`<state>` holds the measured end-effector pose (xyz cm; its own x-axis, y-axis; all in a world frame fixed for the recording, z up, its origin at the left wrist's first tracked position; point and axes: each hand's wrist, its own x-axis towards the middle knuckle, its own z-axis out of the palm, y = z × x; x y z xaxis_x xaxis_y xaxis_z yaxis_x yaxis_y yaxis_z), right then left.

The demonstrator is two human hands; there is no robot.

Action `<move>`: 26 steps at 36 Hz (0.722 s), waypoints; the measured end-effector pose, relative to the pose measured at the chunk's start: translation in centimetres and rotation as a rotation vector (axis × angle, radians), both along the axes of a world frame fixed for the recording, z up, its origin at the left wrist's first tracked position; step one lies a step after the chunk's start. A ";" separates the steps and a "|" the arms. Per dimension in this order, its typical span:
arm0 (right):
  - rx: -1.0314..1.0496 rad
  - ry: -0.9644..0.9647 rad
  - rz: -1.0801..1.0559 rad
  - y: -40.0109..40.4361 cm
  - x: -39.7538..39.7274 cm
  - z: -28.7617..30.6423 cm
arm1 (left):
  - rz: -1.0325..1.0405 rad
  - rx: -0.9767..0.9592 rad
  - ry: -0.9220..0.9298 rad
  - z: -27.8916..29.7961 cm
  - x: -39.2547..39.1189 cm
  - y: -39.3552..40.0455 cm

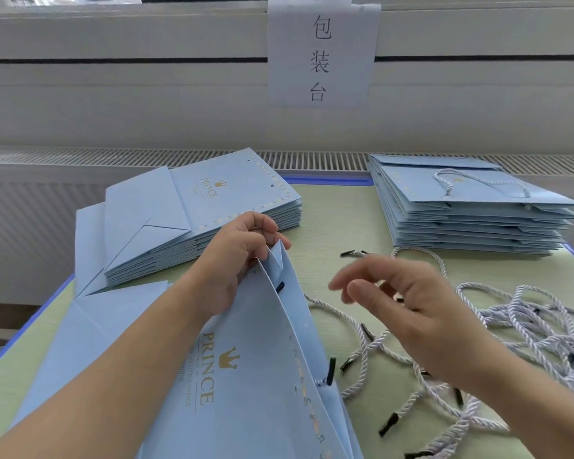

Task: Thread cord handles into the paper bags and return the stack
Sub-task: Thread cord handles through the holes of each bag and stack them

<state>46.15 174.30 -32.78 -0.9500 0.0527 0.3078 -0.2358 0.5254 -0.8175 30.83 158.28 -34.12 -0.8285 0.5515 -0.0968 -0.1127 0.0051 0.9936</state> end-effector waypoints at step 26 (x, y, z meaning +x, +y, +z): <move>-0.984 -0.514 0.478 3.8 -2.1 2.1 | -0.007 0.022 0.019 0.2 0.1 -0.2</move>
